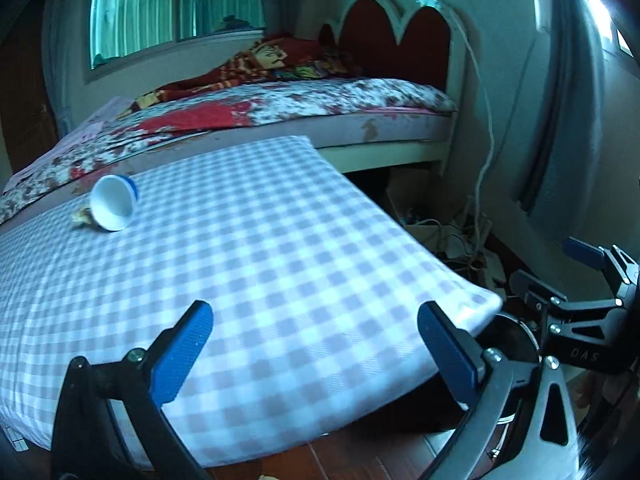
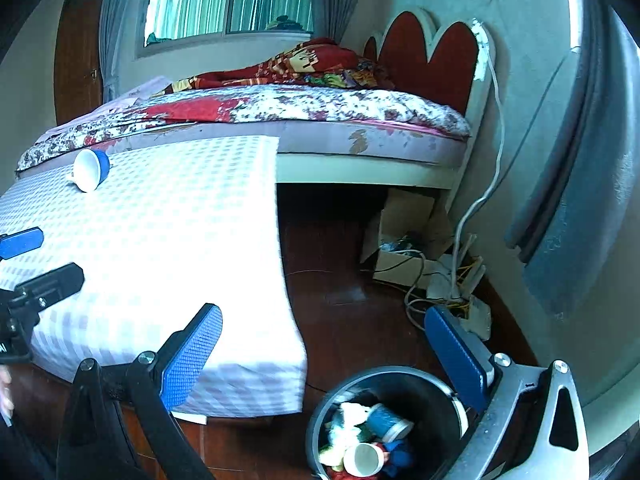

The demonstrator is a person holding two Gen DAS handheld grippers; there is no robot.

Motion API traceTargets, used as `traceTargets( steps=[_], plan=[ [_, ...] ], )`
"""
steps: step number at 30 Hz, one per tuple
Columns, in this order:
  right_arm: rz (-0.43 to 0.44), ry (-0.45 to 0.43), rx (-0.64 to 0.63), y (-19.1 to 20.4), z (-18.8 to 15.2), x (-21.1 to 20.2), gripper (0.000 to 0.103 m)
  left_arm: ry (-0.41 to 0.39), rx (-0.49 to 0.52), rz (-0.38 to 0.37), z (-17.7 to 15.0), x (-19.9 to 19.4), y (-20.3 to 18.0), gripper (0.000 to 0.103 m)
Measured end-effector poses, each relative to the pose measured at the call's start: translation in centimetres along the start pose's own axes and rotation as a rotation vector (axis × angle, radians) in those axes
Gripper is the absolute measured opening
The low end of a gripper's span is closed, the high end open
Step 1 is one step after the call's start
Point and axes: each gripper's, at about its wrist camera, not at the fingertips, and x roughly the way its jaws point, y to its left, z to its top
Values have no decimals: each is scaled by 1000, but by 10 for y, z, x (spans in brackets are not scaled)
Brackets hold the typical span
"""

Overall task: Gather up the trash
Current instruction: 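Move both tools back over the bed toward the white cup and beige cloth, then grasp the beige cloth with left tool while right tool grasps the blue-rimmed white cup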

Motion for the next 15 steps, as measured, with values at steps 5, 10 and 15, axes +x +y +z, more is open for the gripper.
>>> traceTargets(
  steps=[5,10,15],
  plan=[
    [49,-4,-38,36,19,11,102,-4,-24,73,2,-2,46,102],
    [104,-29,-82,76,38,16,102,-4,-48,153,10,-9,96,102],
    [172,-64,-87,110,56,27,102,-8,-83,237,18,-18,146,102]
  ],
)
